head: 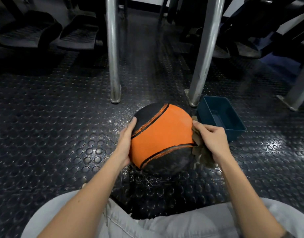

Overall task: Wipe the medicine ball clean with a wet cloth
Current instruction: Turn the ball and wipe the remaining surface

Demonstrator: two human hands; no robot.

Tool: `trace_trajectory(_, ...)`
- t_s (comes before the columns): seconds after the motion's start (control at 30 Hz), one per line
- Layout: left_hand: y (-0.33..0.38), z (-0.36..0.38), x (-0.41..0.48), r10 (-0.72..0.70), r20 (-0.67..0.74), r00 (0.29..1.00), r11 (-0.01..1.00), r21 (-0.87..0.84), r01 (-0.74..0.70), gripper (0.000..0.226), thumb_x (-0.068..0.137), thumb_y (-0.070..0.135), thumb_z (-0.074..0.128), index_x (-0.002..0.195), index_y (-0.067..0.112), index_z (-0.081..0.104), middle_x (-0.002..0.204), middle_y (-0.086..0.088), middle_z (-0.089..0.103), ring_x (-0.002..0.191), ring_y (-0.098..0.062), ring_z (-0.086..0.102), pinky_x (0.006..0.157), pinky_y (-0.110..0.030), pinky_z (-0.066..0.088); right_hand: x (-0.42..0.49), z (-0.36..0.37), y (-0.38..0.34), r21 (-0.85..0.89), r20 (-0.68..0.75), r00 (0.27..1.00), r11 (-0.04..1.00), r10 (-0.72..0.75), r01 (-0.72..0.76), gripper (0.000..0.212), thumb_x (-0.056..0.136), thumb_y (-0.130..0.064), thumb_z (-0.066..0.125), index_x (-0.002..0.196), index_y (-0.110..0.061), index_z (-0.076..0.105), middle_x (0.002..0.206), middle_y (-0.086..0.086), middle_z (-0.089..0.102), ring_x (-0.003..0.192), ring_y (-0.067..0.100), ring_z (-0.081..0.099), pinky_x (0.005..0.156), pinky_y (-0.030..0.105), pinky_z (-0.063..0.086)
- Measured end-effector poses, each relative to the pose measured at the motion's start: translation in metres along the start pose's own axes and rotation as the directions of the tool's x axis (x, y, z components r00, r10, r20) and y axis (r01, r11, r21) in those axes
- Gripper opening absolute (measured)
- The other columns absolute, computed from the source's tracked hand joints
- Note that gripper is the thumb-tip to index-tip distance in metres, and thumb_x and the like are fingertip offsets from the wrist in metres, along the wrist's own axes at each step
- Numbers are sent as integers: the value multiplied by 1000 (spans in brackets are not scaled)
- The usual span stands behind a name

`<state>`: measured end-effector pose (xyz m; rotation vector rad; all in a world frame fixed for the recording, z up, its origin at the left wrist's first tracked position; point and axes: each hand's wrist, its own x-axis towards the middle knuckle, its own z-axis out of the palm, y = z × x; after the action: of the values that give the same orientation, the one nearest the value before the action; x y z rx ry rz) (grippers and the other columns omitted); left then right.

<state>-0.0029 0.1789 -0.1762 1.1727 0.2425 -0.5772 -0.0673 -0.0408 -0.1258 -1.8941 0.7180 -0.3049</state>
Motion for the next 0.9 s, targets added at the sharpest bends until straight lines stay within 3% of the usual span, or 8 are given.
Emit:
trace_trajectory(0.13, 6, -5, 10, 4, -127, 992, 993, 114, 11, 64, 80, 67, 50, 122, 21, 61, 111, -9, 69, 98, -25, 65, 82, -37, 53, -6, 8, 0, -243, 44, 995, 965, -87, 95, 47, 83, -56, 58, 109, -20, 72, 105, 0, 71, 105, 16, 61, 83, 27, 45)
trace_trajectory(0.23, 13, -4, 13, 392, -294, 872, 866, 437, -242, 52, 90, 53, 51, 133, 24, 50, 136, -4, 49, 123, -21, 48, 106, -43, 37, -10, 11, -1, -305, 102, 987, 941, -122, 148, 57, 86, -57, 54, 125, -16, 62, 125, 2, 63, 120, 19, 53, 99, 32, 42)
trace_trajectory(0.37, 20, 19, -6, 746, -32, 665, 516, 660, -546, 44, 88, 53, 43, 123, 32, 59, 137, 5, 49, 131, -15, 40, 113, -45, 25, -21, 18, -9, -338, 130, 966, 906, -223, 254, 52, 90, -54, 50, 125, -18, 62, 120, 2, 66, 115, 21, 55, 96, 35, 44)
trace_trajectory(0.53, 9, 22, -5, 691, 195, 696, 289, 808, -513, 57, 85, 64, 25, 129, 39, 52, 139, 18, 43, 133, -9, 32, 110, -31, 12, -21, 4, -28, -551, 169, 924, 745, -342, 376, 33, 95, -36, 51, 117, -18, 67, 108, 7, 69, 104, 28, 59, 81, 32, 46)
trace_trajectory(0.67, 5, 31, -7, 718, 208, 664, 221, 836, -502, 57, 85, 63, 23, 127, 41, 54, 137, 18, 45, 131, -8, 34, 110, -32, 14, -21, -3, -55, -389, 6, 634, 582, -773, 714, 26, 91, -25, 56, 108, -10, 69, 100, 1, 65, 93, 22, 54, 82, 20, 37)
trace_trajectory(0.73, 6, 33, -6, 734, 213, 645, 202, 838, -507, 55, 85, 61, 25, 126, 39, 56, 135, 17, 48, 129, -8, 37, 110, -33, 18, -20, 4, -43, -355, 126, 472, 405, -873, 843, 29, 89, -22, 56, 112, -8, 67, 105, 0, 62, 92, 16, 50, 85, 14, 33)
trace_trajectory(0.8, 7, 31, -3, 738, 225, 636, 204, 824, -529, 55, 86, 60, 27, 125, 38, 57, 134, 15, 50, 127, -8, 40, 109, -32, 20, -2, 9, -3, -401, 301, 552, 422, -777, 813, 31, 88, -20, 55, 115, -9, 66, 109, 5, 63, 93, 20, 52, 86, 24, 39)
trace_trajectory(0.9, 10, 26, 1, 744, 204, 637, 241, 807, -540, 53, 86, 61, 28, 124, 38, 58, 132, 19, 48, 125, -7, 40, 108, -30, 22, 25, -4, 5, -477, 136, 855, 723, -501, 499, 28, 91, -16, 55, 117, -9, 65, 105, 8, 65, 99, 29, 58, 83, 33, 43)
